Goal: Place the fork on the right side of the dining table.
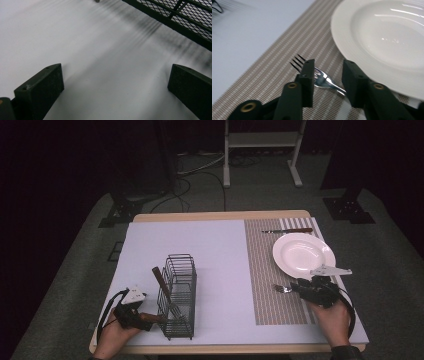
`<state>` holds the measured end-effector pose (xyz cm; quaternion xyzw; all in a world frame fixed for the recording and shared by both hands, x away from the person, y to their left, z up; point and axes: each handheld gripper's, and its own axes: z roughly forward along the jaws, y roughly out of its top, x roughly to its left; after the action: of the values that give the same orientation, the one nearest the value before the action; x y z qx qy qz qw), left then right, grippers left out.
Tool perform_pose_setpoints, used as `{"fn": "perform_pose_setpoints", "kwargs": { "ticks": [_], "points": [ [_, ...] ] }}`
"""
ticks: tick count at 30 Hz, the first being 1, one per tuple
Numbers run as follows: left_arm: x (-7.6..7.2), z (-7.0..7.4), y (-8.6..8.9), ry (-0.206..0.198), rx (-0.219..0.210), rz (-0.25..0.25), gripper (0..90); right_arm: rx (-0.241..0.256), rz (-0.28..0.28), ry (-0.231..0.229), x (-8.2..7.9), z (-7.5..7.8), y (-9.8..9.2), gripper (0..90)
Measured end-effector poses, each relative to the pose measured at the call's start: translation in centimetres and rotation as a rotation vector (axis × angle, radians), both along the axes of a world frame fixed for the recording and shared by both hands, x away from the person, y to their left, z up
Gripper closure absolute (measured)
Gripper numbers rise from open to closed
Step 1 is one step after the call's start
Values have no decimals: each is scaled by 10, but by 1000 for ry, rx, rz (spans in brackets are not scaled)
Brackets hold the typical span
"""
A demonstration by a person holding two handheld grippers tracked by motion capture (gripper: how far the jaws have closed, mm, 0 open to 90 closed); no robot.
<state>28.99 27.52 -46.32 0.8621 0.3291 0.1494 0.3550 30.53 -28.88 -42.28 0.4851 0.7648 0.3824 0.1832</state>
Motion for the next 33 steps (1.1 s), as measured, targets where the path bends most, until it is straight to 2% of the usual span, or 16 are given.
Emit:
{"fn": "perform_pose_setpoints", "kwargs": {
  "ticks": [2, 3, 6, 21, 25, 33],
  "points": [
    [0, 0, 0, 0, 0, 0, 0, 6, 9, -4, 0, 1, 2, 574],
    [0, 0, 0, 0, 0, 0, 0, 6, 35, -21, 2, 4, 11, 511],
    [0, 0, 0, 0, 0, 0, 0, 4, 74, -26, 4, 6, 21, 466],
    [0, 0, 0, 0, 0, 0, 0, 2, 190, -40, 12, 9, 63, 297],
    [0, 0, 0, 0, 1, 0, 0, 3, 252, -49, 15, 9, 83, 238],
    [0, 0, 0, 1, 3, -2, 0, -20, 324, -52, 19, 9, 118, 156]
  ]
}}
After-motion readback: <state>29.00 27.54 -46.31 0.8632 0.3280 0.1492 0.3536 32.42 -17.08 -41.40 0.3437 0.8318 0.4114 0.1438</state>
